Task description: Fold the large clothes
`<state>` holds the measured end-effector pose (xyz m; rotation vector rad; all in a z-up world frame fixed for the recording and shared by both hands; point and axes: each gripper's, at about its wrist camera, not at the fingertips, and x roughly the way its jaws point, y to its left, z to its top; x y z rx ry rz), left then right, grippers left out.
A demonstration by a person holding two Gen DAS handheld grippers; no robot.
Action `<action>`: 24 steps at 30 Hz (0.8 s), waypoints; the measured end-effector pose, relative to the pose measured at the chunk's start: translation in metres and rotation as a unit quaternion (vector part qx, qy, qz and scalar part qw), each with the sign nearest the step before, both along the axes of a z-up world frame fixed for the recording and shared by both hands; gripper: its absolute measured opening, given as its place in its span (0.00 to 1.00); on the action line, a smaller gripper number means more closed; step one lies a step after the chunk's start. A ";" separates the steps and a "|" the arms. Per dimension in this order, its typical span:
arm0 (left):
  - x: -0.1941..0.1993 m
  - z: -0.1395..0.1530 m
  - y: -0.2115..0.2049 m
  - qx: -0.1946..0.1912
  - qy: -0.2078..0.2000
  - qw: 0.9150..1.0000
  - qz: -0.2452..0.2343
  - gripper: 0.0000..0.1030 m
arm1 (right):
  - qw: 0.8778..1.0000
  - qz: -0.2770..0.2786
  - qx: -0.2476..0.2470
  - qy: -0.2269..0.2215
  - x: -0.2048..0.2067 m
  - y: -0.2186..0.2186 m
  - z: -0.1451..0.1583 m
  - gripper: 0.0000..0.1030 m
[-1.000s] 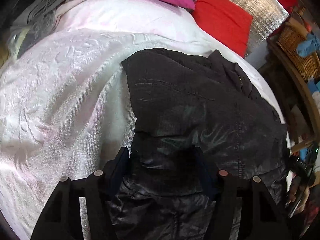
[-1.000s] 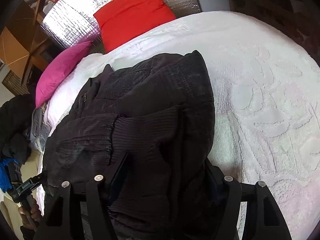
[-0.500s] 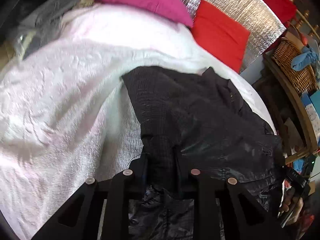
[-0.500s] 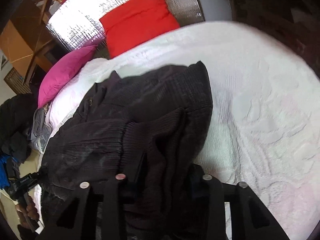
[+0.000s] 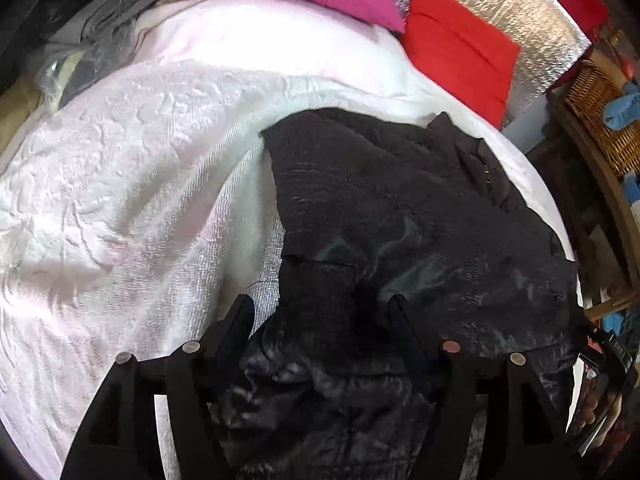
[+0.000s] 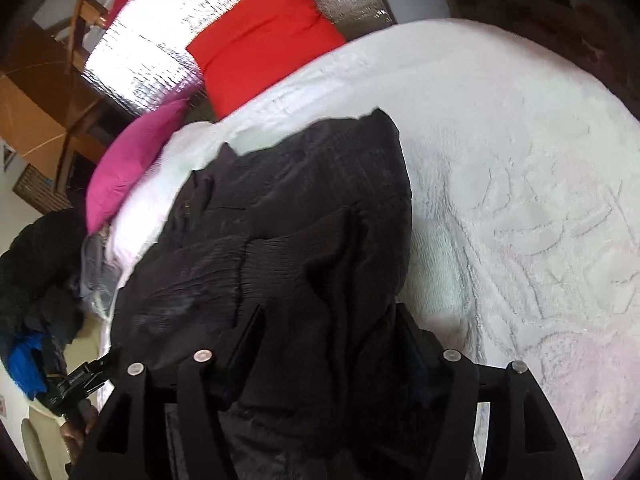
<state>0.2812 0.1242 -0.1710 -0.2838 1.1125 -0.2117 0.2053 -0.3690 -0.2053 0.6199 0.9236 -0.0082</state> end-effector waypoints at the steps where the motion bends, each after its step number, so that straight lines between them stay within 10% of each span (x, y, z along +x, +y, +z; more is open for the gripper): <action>1: -0.004 0.004 0.001 -0.005 -0.005 1.000 -0.005 0.72 | 1.000 0.001 0.005 -0.004 -0.005 -0.001 0.002 0.77; 9: -0.018 -0.009 0.013 -0.028 0.013 0.999 -0.014 0.67 | 0.998 0.010 0.058 0.007 -0.007 -0.008 -0.023 0.78; 14: -0.014 -0.009 0.014 -0.010 0.004 1.000 0.001 0.54 | 0.999 0.028 -0.041 -0.006 -0.009 0.019 0.000 0.41; 18: -0.013 -0.014 0.005 0.026 0.008 1.000 -0.009 0.58 | 0.994 0.034 -0.103 -0.010 -0.009 0.032 0.004 0.41; 24: -0.026 -0.002 0.004 0.027 0.005 1.000 -0.009 0.66 | 0.998 0.016 -0.053 -0.004 -0.012 0.014 -0.002 0.62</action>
